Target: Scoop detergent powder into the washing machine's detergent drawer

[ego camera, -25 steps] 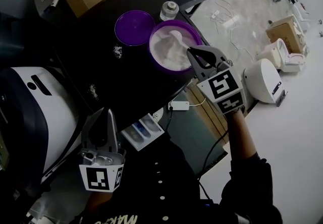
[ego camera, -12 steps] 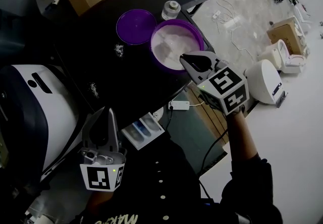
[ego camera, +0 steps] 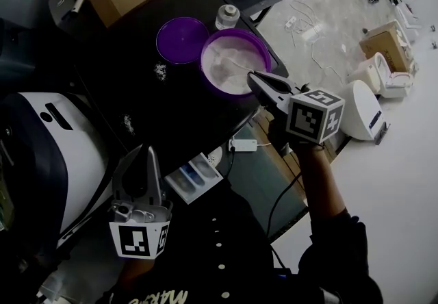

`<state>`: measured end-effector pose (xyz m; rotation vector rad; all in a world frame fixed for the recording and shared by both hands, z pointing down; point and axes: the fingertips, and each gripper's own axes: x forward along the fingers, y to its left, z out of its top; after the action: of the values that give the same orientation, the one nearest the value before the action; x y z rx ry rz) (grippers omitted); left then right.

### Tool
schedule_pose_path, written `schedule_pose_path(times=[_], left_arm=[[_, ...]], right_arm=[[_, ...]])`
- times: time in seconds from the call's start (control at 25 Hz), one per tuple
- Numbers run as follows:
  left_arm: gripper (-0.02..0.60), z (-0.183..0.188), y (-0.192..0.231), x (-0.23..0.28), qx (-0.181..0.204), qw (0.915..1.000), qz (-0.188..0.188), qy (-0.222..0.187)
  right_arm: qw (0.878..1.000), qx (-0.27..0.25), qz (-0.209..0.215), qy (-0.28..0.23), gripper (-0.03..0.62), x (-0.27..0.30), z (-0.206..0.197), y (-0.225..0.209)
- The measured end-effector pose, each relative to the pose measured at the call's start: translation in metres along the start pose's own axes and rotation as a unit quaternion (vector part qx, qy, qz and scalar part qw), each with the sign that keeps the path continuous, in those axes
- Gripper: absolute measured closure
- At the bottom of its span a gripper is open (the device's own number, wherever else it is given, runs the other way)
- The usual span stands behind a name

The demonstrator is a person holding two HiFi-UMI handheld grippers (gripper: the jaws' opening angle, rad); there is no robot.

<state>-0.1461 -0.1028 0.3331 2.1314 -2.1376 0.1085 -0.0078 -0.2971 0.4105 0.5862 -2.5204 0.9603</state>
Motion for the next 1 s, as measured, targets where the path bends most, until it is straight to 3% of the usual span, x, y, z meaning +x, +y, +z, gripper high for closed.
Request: schedule_pose_path(times=[0.24,0.52,1.0], left_arm=[[0.568,0.008,-0.004,-0.002,0.004,0.9999,-0.008,-0.009],[0.568,0.018,-0.007,-0.006,0.012,0.9996,-0.015,-0.018],[0.568,0.031,-0.01,-0.011,0.018,0.999,-0.024,-0.034]], right_arm=[[0.996,0.072,0.001,-0.06,0.563,-0.009,-0.001,-0.002],[0.979,0.155,0.025,-0.127,0.563,-0.021,-0.001,0.003],[0.964,0.197,0.044,-0.172,0.565,-0.039,0.001,0.013]])
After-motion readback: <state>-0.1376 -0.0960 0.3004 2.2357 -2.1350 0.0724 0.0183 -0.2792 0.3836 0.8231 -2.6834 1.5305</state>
